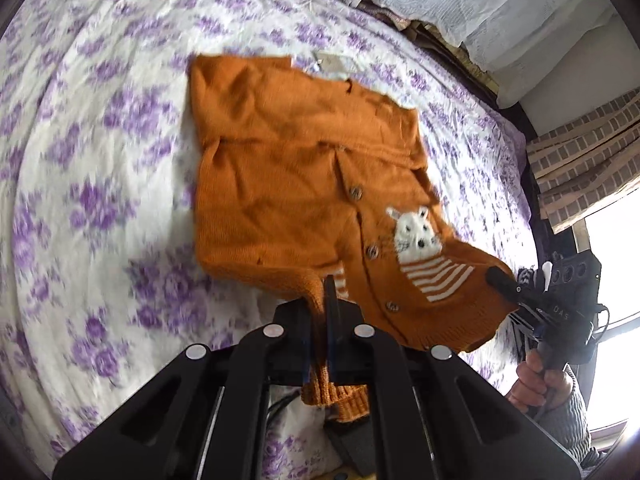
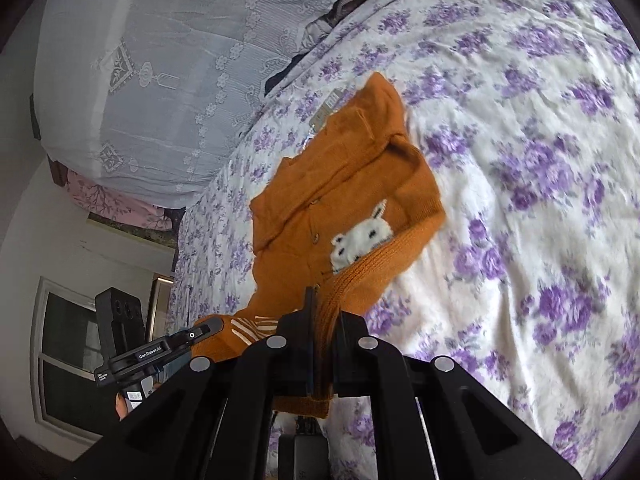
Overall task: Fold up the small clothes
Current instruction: 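Lift the hem with both tools and fold it over onto the collar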
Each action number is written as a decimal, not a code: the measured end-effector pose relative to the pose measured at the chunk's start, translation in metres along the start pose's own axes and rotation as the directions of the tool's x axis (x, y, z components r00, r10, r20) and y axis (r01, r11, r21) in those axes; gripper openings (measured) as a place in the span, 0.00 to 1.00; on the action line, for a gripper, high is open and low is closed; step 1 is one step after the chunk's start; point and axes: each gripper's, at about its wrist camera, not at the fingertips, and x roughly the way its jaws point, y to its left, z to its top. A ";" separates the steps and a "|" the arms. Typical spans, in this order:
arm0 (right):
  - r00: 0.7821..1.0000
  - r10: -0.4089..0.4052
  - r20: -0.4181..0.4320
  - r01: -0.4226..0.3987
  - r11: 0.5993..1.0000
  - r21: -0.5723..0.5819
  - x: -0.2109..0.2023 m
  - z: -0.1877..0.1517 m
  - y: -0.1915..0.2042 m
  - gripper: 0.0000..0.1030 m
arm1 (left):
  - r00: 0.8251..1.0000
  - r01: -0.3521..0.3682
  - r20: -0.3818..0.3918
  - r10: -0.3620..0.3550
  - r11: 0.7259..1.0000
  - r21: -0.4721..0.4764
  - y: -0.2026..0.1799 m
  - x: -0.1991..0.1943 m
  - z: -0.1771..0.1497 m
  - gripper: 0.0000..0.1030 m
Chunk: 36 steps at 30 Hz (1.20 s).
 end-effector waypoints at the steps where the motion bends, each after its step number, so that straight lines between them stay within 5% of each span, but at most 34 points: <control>1: 1.000 0.006 0.003 -0.006 1.000 -0.004 0.000 0.005 0.003 0.06 | 1.000 0.001 0.009 -0.001 1.000 0.000 -0.002 -0.002 0.005 0.04; 25: 0.997 0.073 0.035 -0.072 0.996 -0.044 0.049 0.133 0.028 0.06 | 0.988 -0.085 0.126 0.085 0.996 -0.008 0.001 -0.005 0.116 0.04; 36: 0.998 0.051 0.024 -0.052 0.998 0.020 0.095 0.168 0.006 0.06 | 0.985 -0.135 0.105 0.140 0.989 -0.055 0.023 0.028 0.151 0.04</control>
